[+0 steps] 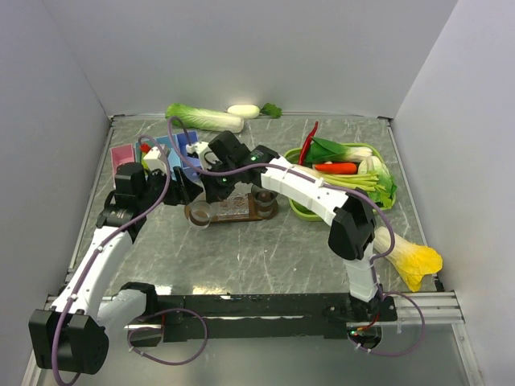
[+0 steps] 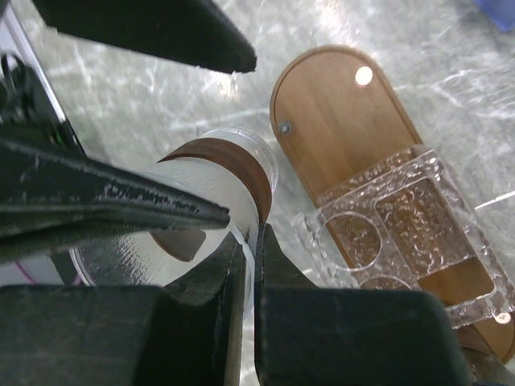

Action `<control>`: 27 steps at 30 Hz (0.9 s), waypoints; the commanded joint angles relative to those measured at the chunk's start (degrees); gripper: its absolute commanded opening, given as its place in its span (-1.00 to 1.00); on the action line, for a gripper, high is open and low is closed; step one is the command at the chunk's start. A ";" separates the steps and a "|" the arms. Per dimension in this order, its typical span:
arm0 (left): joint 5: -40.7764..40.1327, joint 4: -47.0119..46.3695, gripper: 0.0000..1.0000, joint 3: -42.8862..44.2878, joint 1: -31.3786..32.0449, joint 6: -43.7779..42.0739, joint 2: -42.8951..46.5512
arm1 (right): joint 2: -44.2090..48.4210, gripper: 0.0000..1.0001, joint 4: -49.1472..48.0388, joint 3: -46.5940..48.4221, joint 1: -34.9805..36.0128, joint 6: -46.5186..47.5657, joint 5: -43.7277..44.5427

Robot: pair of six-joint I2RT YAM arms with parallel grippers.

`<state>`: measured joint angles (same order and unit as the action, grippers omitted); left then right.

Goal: Prepare toiletry sets of a toothbrush and toothpaste on the tray
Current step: Pick up the cup from the storage box.

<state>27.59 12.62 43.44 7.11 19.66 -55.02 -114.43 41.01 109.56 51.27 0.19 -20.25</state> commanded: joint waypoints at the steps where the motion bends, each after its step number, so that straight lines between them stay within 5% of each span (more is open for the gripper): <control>1: 3.87 -0.23 0.28 2.70 0.18 -2.43 -0.43 | 3.95 -1.00 0.29 4.35 0.06 4.73 -2.95; 15: 6.07 0.47 0.22 1.91 2.29 -3.84 0.27 | 2.64 -1.00 2.84 6.90 -0.03 6.41 -0.14; 22: -1.57 2.41 -0.15 2.09 4.66 -4.72 0.62 | 2.28 -1.00 3.37 8.04 -0.02 6.14 1.18; 27: -3.95 2.93 -0.24 2.09 6.42 -5.25 1.23 | 1.58 -1.00 3.55 9.01 -0.11 5.44 2.14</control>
<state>27.38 14.85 43.75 12.29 16.34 -55.27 -114.48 46.94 113.40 51.29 5.93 -17.54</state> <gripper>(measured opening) 0.399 0.069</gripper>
